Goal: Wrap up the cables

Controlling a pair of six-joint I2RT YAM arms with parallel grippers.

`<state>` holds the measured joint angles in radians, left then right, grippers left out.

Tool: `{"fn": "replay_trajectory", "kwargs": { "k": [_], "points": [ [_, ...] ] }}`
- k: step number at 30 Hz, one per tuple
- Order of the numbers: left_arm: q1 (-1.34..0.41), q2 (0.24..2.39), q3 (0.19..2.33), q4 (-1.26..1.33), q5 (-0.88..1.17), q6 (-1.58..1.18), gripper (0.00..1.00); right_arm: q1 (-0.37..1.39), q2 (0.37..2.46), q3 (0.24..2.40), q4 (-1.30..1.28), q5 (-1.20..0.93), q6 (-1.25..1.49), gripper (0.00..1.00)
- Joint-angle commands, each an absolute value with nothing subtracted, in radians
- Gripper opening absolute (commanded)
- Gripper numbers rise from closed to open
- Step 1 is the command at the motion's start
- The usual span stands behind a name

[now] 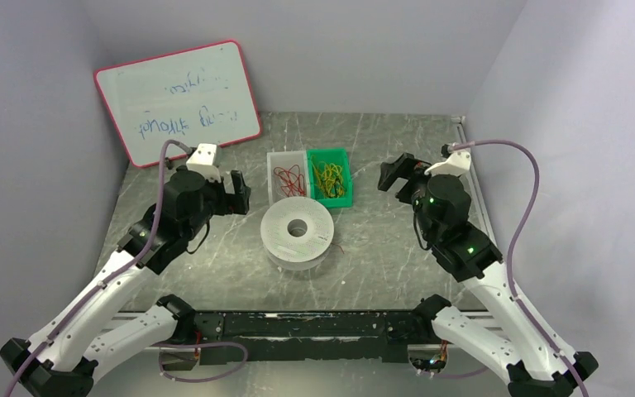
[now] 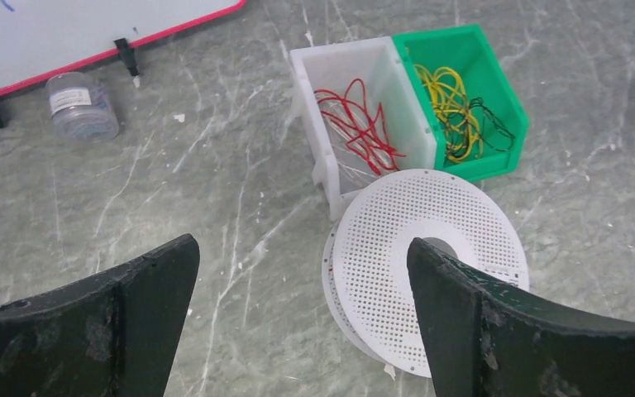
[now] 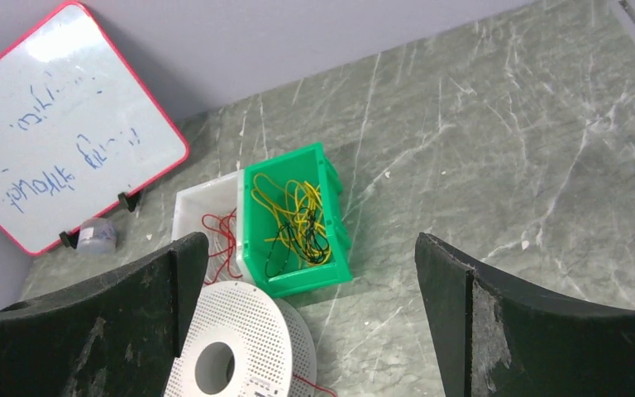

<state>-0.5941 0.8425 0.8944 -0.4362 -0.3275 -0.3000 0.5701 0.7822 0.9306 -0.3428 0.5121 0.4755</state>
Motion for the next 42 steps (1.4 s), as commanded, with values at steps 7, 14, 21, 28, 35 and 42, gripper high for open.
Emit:
{"fn": "replay_trajectory", "kwargs": {
  "k": [7,14,21,28,35,42],
  "points": [
    [-0.575,0.825,0.888,-0.381,-0.125,-0.224,1.00,0.566,0.818,0.883,-0.366,0.411,0.403,1.00],
    [-0.561,0.820,0.882,-0.366,-0.081,-0.215,1.00,0.567,0.827,0.819,-0.291,0.208,0.363,1.00],
    [-0.546,0.809,0.880,-0.371,-0.071,-0.225,0.99,0.568,0.866,0.759,-0.217,0.051,0.394,1.00],
    [-0.545,0.805,0.878,-0.374,-0.076,-0.216,0.99,0.571,0.926,0.671,-0.092,-0.093,0.494,0.99],
    [-0.546,0.804,0.880,-0.378,-0.085,-0.211,1.00,0.583,1.032,0.607,0.014,-0.148,0.631,0.98],
    [-0.545,0.799,0.882,-0.385,-0.095,-0.210,0.99,0.584,1.145,0.557,0.094,-0.158,0.803,0.96]
  ]
}}
